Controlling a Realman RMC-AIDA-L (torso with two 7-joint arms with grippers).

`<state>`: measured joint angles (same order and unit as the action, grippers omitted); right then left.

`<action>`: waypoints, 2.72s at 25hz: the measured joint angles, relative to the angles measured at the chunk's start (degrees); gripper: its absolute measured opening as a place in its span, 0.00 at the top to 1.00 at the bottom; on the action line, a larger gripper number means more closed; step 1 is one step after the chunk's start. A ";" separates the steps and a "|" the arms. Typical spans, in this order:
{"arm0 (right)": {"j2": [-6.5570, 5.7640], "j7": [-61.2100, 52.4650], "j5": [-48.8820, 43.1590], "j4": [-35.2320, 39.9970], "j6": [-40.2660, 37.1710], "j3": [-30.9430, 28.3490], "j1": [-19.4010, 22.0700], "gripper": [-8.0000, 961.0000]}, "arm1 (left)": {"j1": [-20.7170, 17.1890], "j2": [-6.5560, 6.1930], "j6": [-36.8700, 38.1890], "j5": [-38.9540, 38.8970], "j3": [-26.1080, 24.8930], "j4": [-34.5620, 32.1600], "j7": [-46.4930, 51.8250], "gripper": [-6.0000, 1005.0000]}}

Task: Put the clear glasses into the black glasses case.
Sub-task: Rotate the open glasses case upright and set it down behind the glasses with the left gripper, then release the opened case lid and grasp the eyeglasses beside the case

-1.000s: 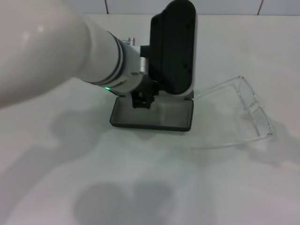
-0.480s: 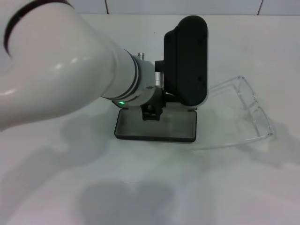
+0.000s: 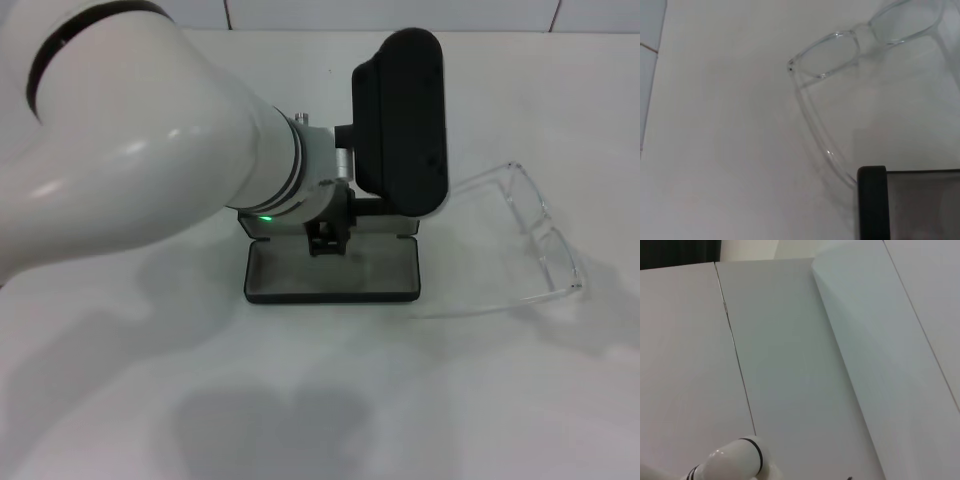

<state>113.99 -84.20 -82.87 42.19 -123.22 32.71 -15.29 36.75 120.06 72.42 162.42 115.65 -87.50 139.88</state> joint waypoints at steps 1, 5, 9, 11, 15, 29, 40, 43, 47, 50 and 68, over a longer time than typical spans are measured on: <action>0.00 0.00 0.00 0.00 0.00 -0.01 0.00 0.09 | 0.00 0.00 0.00 0.00 -0.06 0.00 0.20 0.80; -0.07 0.04 0.00 0.00 -0.01 -0.02 -0.05 0.10 | 0.20 0.00 0.00 0.00 -0.13 -0.02 1.09 0.80; -0.09 0.06 -0.01 0.02 -0.01 -0.07 -0.03 0.10 | 0.40 0.00 -0.01 0.04 -0.07 0.04 1.20 0.75; -0.09 0.07 -0.01 0.04 -0.01 -0.28 0.00 0.10 | 0.43 0.00 -0.01 0.04 -0.03 -0.01 1.22 0.71; -0.27 0.07 -0.01 0.22 -0.01 -0.61 0.13 0.10 | 0.53 0.03 -0.05 0.02 0.00 -0.34 1.28 0.64; -0.65 -11.85 -4.80 14.26 5.20 -3.79 0.26 0.10 | -5.33 -0.10 0.72 -9.23 -5.79 -13.15 -1.77 0.47; -0.65 -42.57 -32.35 38.99 16.35 4.88 -6.70 0.10 | -16.09 -0.31 2.68 -69.55 -40.17 -8.00 -31.10 0.47; -0.79 -51.49 -43.00 43.99 16.32 11.42 -10.72 0.10 | -16.86 -0.49 9.61 -81.97 -48.10 -0.21 -37.45 0.48; -0.79 -62.07 -55.89 44.50 15.98 19.56 -18.13 0.10 | -16.29 -0.56 19.55 -88.54 -56.18 8.96 -41.55 0.48; -0.79 -67.32 -61.38 41.79 15.94 23.50 -23.42 0.10 | -16.13 -0.57 23.80 -90.57 -59.57 16.21 -45.80 0.49; 1.34 -69.56 -70.66 11.40 34.60 28.12 -36.58 0.18 | -15.38 -0.51 26.51 -91.57 -60.46 31.99 -57.11 0.51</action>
<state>115.33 -153.76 -153.53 53.59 -88.62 60.83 -51.87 21.36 119.55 98.93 70.85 55.19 -55.51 82.77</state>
